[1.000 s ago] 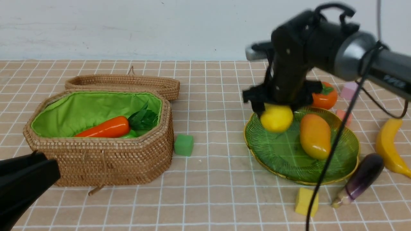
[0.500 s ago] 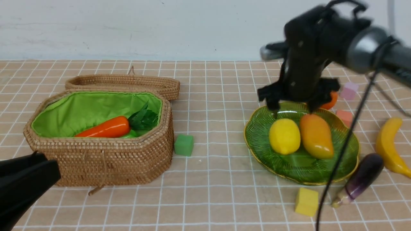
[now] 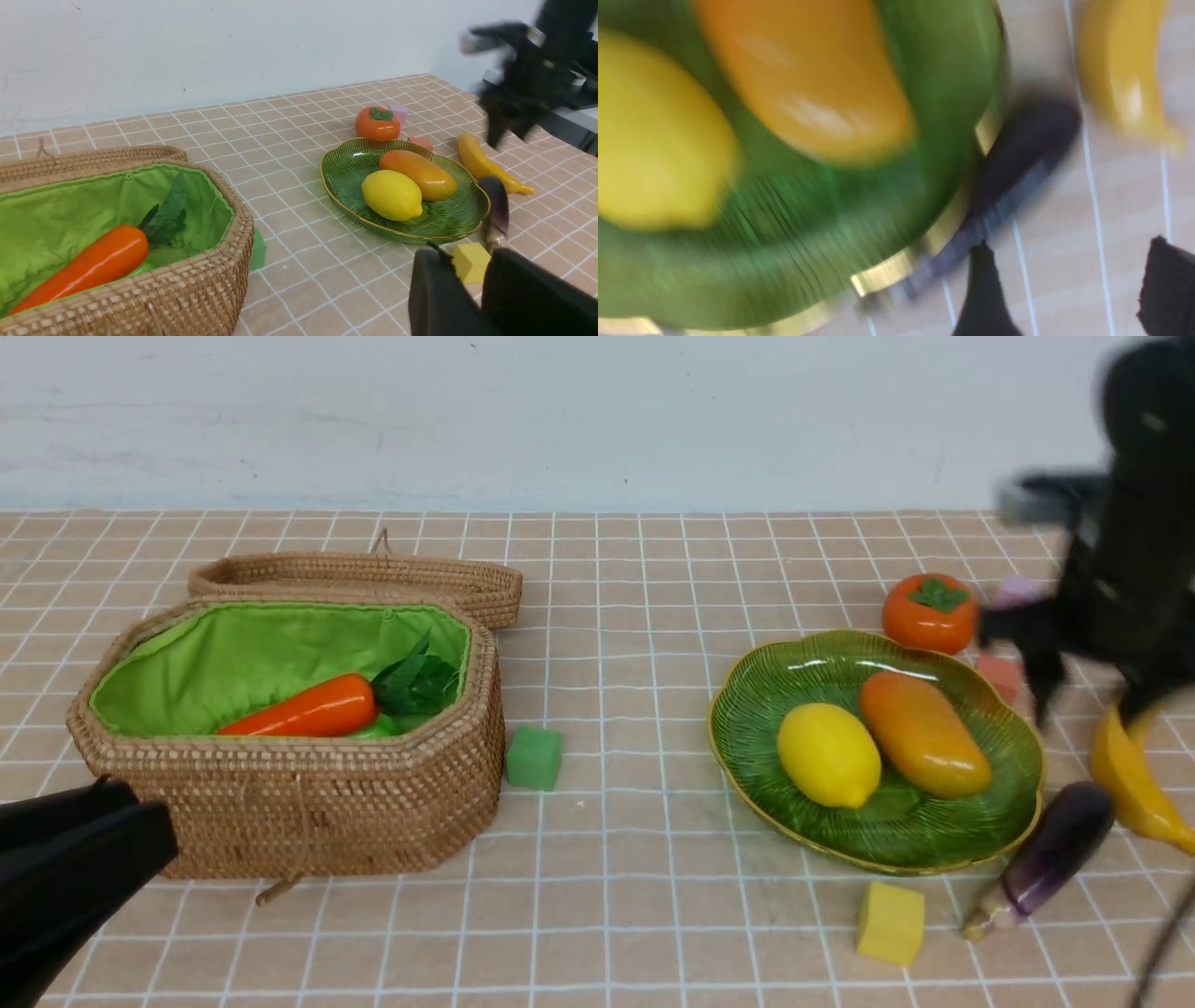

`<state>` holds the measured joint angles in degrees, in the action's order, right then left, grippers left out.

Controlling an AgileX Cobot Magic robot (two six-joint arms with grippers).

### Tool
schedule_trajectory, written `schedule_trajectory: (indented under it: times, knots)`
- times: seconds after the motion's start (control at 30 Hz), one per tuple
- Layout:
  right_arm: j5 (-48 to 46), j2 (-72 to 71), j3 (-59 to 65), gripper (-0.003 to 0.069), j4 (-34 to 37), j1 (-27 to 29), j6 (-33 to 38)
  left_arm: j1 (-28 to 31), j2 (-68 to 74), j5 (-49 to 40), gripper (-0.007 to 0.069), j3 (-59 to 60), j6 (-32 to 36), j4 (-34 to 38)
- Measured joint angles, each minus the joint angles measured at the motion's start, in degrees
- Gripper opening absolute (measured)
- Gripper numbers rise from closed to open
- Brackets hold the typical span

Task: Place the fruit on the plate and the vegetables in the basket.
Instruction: Use the right arm to grab a banana and put it into the right plate

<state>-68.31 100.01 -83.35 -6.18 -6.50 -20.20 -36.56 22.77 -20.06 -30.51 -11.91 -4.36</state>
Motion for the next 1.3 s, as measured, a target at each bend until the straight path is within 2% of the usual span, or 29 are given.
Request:
schedule_trajectory:
  times: [0.03, 0.1, 0.2, 0.4, 0.57, 0.8, 0.87, 0.9, 1.0, 1.17, 1.3]
  knots:
    - [0.3, -0.5, 0.8, 0.0438, 0.2, 0.4, -0.1, 0.0, 0.0, 0.0, 0.0155, 0.0, 0.0, 0.0]
    - [6.6, -5.7, 9.8, 0.0426, 2.0, 3.3, -1.6, 0.0, 0.0, 0.0, 0.0159, 0.0, 0.0, 0.0]
    - [14.2, -8.5, 16.1, 0.0423, 2.3, 8.3, -2.4, 0.0, 0.0, -0.1, 0.0162, 0.0, 0.0, 0.0]
    - [29.3, -5.1, 17.0, 0.0429, 2.1, 16.3, 0.5, 0.0, 0.0, -0.3, 0.0162, 0.0, 0.0, -0.1]
    - [38.6, 4.9, 12.8, 0.046, 2.4, 17.5, 3.1, 0.0, 0.0, -0.3, 0.0165, 0.0, 0.0, -0.9]
    - [39.3, 15.3, 5.8, 0.0465, 2.8, 17.5, 5.5, 0.0, 0.0, -0.3, 0.0165, 0.0, 0.0, -1.1]
    - [38.2, 16.7, 4.9, 0.0449, 2.7, 17.5, 6.3, 0.0, 0.0, -0.3, 0.0165, 0.0, 0.0, -1.1]
    - [37.7, 16.8, 4.5, 0.0419, 2.6, 17.5, 6.7, 0.0, 0.0, -0.3, 0.0165, 0.0, 0.0, -1.1]
    - [36.3, 16.8, 3.9, 0.0363, 2.8, 17.5, 7.6, 0.0, 0.0, -0.4, 0.0165, 0.1, 0.0, -1.1]
    - [33.5, 14.4, 3.3, 0.0364, 4.0, 17.5, 9.1, 0.0, 0.0, -0.4, 0.0165, 0.1, 0.0, -1.2]
    - [30.6, 6.2, 2.9, 0.0364, 11.0, 15.6, 13.5, 0.0, 0.0, -0.4, 0.0165, 0.1, 0.0, -1.3]
